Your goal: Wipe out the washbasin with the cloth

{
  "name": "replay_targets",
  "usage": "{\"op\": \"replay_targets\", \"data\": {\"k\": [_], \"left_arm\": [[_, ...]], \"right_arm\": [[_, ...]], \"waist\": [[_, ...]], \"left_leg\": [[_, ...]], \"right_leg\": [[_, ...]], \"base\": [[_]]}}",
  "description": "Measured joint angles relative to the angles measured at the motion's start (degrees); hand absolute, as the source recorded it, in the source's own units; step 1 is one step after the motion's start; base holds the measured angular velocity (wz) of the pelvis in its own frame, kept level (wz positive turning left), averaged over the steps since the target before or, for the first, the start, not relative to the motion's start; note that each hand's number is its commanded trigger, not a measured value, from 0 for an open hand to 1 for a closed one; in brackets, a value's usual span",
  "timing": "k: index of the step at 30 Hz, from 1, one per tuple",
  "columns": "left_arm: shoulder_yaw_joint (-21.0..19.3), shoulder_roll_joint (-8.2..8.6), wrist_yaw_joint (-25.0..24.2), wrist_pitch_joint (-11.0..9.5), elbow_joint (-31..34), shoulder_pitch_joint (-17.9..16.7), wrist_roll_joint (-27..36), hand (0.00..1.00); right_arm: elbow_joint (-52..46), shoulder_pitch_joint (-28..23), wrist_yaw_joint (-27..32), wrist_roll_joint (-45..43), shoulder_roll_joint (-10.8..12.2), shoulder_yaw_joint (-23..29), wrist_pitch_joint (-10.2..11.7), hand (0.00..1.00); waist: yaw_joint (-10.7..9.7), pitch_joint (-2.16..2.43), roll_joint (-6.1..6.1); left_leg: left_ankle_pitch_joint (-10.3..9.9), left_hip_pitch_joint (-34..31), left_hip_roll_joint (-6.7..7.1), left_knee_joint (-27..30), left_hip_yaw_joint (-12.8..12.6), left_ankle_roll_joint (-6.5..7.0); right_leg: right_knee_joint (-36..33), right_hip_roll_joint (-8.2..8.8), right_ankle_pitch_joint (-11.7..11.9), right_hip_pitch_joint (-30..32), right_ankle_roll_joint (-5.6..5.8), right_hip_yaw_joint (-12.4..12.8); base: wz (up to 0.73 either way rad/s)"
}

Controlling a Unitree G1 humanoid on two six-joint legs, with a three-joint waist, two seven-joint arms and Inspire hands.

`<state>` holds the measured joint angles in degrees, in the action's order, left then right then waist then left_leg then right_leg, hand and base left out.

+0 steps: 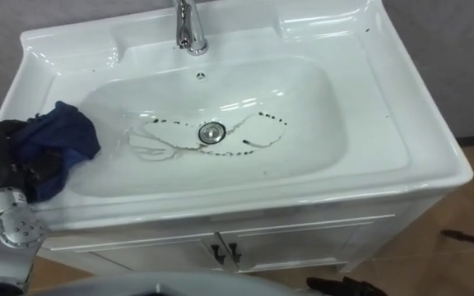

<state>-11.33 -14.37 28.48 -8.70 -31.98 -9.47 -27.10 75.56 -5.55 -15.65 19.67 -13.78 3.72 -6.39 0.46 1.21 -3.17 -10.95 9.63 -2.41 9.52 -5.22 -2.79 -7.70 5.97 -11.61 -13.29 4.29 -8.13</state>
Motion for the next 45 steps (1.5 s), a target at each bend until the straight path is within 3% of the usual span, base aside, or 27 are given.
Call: {"op": "replay_targets", "data": {"k": [12, 16, 20, 21, 25, 26, 28, 31, 35, 41, 45], "left_arm": [[-0.2, -0.2, 0.0, 1.9, -0.4, 1.5, 0.0, 1.0], [-0.3, 1.25, 0.0, 4.4, 2.9, 2.1, -0.8, 1.0], [0.7, 2.13, -0.2, 8.1, 9.3, 0.4, -1.9, 1.0], [0.9, 2.15, -0.4, 8.5, 10.4, 0.0, -2.2, 1.0], [3.4, 2.63, -0.7, 9.5, 16.2, -0.4, -6.1, 1.0], [3.9, 2.77, -0.7, 9.6, 16.8, -0.4, -6.5, 1.0], [6.3, 2.86, -0.7, 9.7, 19.6, -0.9, -7.5, 1.0], [9.6, 3.16, -0.7, 9.1, 23.3, -1.5, -8.7, 1.0], [12.0, 3.2, -0.7, 6.9, 24.5, -1.5, -9.0, 1.0], [13.2, 3.2, -0.6, 4.1, 26.5, -1.5, -9.7, 1.0], [14.9, 3.2, -0.5, 3.5, 26.5, -1.5, -13.1, 1.0]], "right_arm": [[-0.2, 0.1, 0.8, 0.0, 0.0, -0.1, 0.1, 0.0], [-0.2, 0.2, 1.2, 0.1, 0.1, -0.5, 0.6, 0.0], [-0.3, 0.3, 1.2, 0.3, 0.6, -1.5, 1.6, 0.0], [-0.2, 0.3, 1.2, 0.4, 0.8, -1.5, 1.8, 0.0], [-0.2, 0.5, 1.1, 0.2, 1.9, -1.4, 3.1, 0.0], [-0.2, 0.6, 1.1, 0.3, 1.9, -1.4, 3.3, 0.0], [-0.2, 0.5, 1.0, 0.6, 1.9, -2.5, 4.3, 0.0], [0.4, 0.9, 0.9, 0.1, 2.0, -2.7, 6.1, 0.0], [1.1, 1.2, 0.1, 0.2, 2.0, -3.1, 7.9, 0.0], [1.3, 1.2, -0.8, 0.3, 2.1, -3.3, 8.9, 0.0], [1.3, 1.2, -0.8, 0.2, 2.0, -3.8, 9.1, 0.0]], "waist": [[-0.3, -0.04, -0.36], [-0.2, -0.04, -0.22], [-0.3, -0.08, 0.78], [-0.4, -0.12, 1.01], [-0.5, -1.05, 2.27], [-0.5, -0.99, 2.22], [-0.4, -1.46, 2.43], [-0.8, -1.54, 2.32], [-2.2, -1.44, 1.85], [-3.3, -1.45, 1.91], [-3.3, -1.45, 1.94]], "left_leg": [[0.0, -0.5, 0.0, -0.2, 0.3, -0.01], [0.0, -1.1, 0.01, 0.2, 0.8, -0.01], [0.0, -1.5, 0.09, 0.2, 1.3, -0.01], [0.0, -1.7, 0.1, 0.3, 1.5, -0.01], [0.0, -3.7, 0.25, 1.7, 3.1, -0.03], [0.0, -4.1, 0.25, 1.8, 3.2, -0.03], [-0.1, -4.5, 0.27, 1.9, 3.3, -0.05], [-0.1, -5.4, 0.26, 1.9, 3.5, -0.07], [-0.1, -5.3, 0.26, 1.8, 3.5, -0.07], [-0.1, -5.0, 0.26, 1.7, 3.3, -0.07], [-0.1, -5.1, 0.24, 1.7, 3.1, -0.07]], "right_leg": [[0.1, -0.02, 0.0, 0.3, 0.03, -0.5], [0.1, 0.02, 0.0, 0.6, 0.03, -1.4], [0.5, 0.02, -0.1, 0.6, 0.06, -1.7], [0.6, 0.02, -0.1, 0.6, 0.06, -1.8], [0.9, -0.05, 0.0, 1.1, -0.04, -3.2], [0.9, -0.05, 0.0, 1.3, -0.09, -3.2], [0.9, -0.05, 0.1, 1.6, -0.13, -3.3], [0.8, -0.09, 0.1, 2.4, -0.18, -3.5], [0.8, -0.1, 0.1, 2.4, -0.17, -3.4], [0.9, -0.1, 0.1, 2.4, -0.17, -3.1], [0.9, -0.1, 0.1, 2.6, -0.18, -3.0]], "base": [[0.02], [0.1], [0.05], [0.15], [0.21], [0.04], [0.04], [0.01], [0.0], [-0.02], [-0.01]]}}
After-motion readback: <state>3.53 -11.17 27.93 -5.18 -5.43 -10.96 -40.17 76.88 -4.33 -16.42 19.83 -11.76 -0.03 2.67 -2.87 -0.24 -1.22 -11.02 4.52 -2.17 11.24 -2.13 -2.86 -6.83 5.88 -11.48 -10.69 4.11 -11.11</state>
